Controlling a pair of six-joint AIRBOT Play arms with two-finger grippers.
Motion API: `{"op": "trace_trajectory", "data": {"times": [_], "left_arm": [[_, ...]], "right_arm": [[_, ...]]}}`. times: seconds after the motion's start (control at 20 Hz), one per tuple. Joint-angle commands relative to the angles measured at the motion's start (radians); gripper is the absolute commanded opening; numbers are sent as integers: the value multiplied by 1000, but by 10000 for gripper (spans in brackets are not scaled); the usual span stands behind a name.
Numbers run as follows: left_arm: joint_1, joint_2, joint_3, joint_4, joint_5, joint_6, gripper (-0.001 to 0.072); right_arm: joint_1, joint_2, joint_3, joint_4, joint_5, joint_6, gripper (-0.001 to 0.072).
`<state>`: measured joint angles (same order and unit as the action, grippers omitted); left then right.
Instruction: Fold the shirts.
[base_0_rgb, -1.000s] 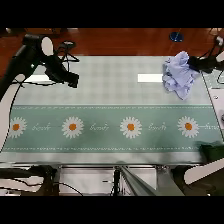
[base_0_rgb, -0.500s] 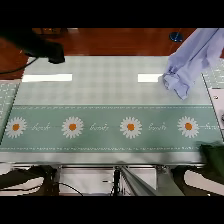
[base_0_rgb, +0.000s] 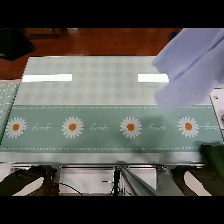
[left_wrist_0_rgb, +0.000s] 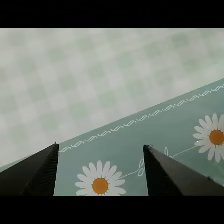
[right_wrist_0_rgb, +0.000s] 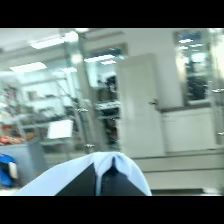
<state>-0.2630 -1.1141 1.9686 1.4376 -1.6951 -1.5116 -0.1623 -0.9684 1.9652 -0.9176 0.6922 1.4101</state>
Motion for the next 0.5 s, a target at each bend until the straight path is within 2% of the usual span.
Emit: {"op": "trace_trajectory", "data": {"times": [0.0,0.2,0.35,0.45], "left_arm": [[1,55,2,-25,-54,-5,612],[1,80,2,-25,-61,-10,612],[1,78,0,-25,-61,-27,612],[1,77,-1,-25,-61,-28,612]], "right_arm": [[10,21,8,207,16,0,22],[10,-47,7,282,163,2,22],[39,-157,7,277,420,3,22],[127,-258,7,248,586,3,22]]}}
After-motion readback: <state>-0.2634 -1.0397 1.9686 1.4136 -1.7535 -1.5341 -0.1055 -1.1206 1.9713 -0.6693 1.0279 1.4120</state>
